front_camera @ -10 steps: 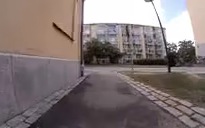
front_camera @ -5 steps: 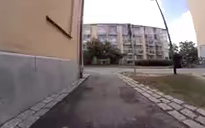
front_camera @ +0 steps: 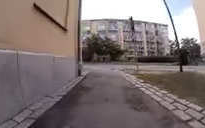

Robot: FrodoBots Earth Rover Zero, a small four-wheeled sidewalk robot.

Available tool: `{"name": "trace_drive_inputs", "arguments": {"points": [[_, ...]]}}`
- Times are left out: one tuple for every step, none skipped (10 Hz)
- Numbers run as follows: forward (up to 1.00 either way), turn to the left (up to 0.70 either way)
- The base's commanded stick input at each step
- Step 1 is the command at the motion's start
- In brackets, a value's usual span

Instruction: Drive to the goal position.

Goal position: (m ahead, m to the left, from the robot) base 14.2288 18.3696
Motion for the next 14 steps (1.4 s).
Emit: {"name": "trace_drive_inputs", "arguments": {"points": [[0.70,0.00],[0.70,0.00],[0.70,0.00],[0.70,0.00],[0.70,0.00],[0.70,0.00],[0.70,0.00],[0.70,0.00],[0.70,0.00],[0.70,0.00],[0.70,0.00],[0.70,0.00],[0.70,0.00],[0.70,0.00]]}}
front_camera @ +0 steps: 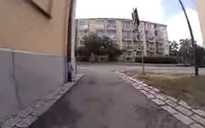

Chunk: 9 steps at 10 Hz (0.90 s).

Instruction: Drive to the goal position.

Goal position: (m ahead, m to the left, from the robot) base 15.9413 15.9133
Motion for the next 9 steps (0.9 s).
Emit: {"name": "trace_drive_inputs", "arguments": {"points": [[0.70,0.00],[0.70,0.00],[0.70,0.00],[0.70,0.00],[0.70,0.00],[0.70,0.00],[0.70,0.00],[0.70,0.00],[0.70,0.00]]}}
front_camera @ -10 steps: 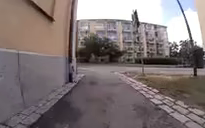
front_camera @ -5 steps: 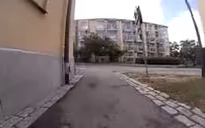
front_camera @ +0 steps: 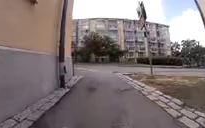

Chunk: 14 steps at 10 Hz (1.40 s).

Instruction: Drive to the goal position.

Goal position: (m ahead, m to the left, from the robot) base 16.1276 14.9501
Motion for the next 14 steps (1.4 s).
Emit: {"name": "trace_drive_inputs", "arguments": {"points": [[0.70,0.00],[0.70,0.00],[0.70,0.00],[0.70,0.00],[0.70,0.00],[0.70,0.00],[0.70,0.00],[0.70,0.00],[0.70,0.00],[0.70,0.00],[0.70,0.00],[0.70,0.00],[0.70,0.00],[0.70,0.00]]}}
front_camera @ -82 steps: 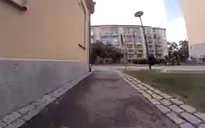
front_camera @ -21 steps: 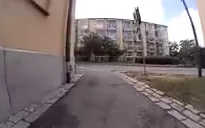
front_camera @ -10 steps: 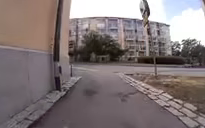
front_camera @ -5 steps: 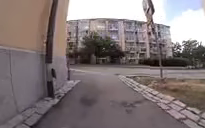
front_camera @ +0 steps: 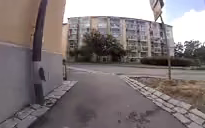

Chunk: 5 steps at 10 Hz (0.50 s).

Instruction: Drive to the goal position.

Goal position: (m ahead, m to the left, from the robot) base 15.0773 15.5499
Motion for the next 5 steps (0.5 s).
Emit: {"name": "trace_drive_inputs", "arguments": {"points": [[0.70,0.00],[0.70,0.00],[0.70,0.00],[0.70,0.00],[0.70,0.00]]}}
